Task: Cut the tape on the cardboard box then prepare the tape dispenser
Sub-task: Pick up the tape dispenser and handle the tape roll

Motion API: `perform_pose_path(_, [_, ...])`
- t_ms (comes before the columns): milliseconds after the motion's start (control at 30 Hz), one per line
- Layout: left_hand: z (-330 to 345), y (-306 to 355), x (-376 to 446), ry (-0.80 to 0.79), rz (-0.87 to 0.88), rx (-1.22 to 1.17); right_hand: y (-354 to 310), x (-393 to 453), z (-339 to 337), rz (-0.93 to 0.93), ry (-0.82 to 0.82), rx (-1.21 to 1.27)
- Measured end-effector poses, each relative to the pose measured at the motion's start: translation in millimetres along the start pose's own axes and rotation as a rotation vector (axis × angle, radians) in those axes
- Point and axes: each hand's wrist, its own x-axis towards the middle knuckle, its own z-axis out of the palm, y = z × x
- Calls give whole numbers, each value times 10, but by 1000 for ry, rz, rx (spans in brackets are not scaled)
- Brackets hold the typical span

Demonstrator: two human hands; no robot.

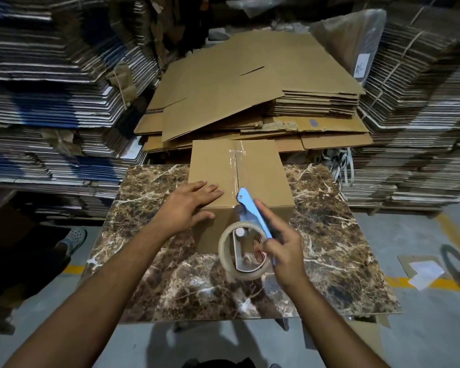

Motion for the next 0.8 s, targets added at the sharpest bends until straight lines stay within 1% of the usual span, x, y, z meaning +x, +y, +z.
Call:
perform_pose_path(67, [-28,131,-47,11,-64,-115,14,14,63,155,25,331])
perform_pose_path(100, [-17,219,-81,78,-120,-209,16,14,93,227,46,487])
perform_pose_path(167, [10,465,-173,335,-282,-500,32,19,133,371,76,750])
perform_pose_path(200, [6,619,-223,413,-373,-669,37,23,139,448,79,827])
perform_pose_path(233, [18,756,-258,412,-451,-885,10,30,148,533,68,858])
perform_pose_path(300, [-14,988,-277,263,-526,-1433,-55,44,156,634,45,858])
perform_pose_path(333, [-15,1045,-285,185,-550,-1636,-66,59,154,670,50,848])
perform_pose_path(367, [-14,1048,-291,142,-546,-1757,-125,74,184,702,67,847])
perform_pose_path(400, [-19,1006,-287,109,-525,-1783,-123,103,178,718,113,857])
perform_pose_path(467, [-29,878,-270,96,-485,-1675,-166,141,158,716,210,856])
perform_pose_path(500, [-45,812,-247,89,-478,-1639,-205,160,142,719,180,857])
perform_pose_path(567, [-119,712,-180,46,-476,-1591,-278,196,105,742,55,870])
perform_pose_path(700, [-323,560,-86,-55,-361,-1329,-221,262,52,765,-15,816])
perform_pose_path(767, [-418,496,-43,-115,-326,-1262,-184,294,64,692,-36,784])
perform_pose_path(800, [-464,482,-23,-159,-325,-1291,-138,313,51,622,-42,743])
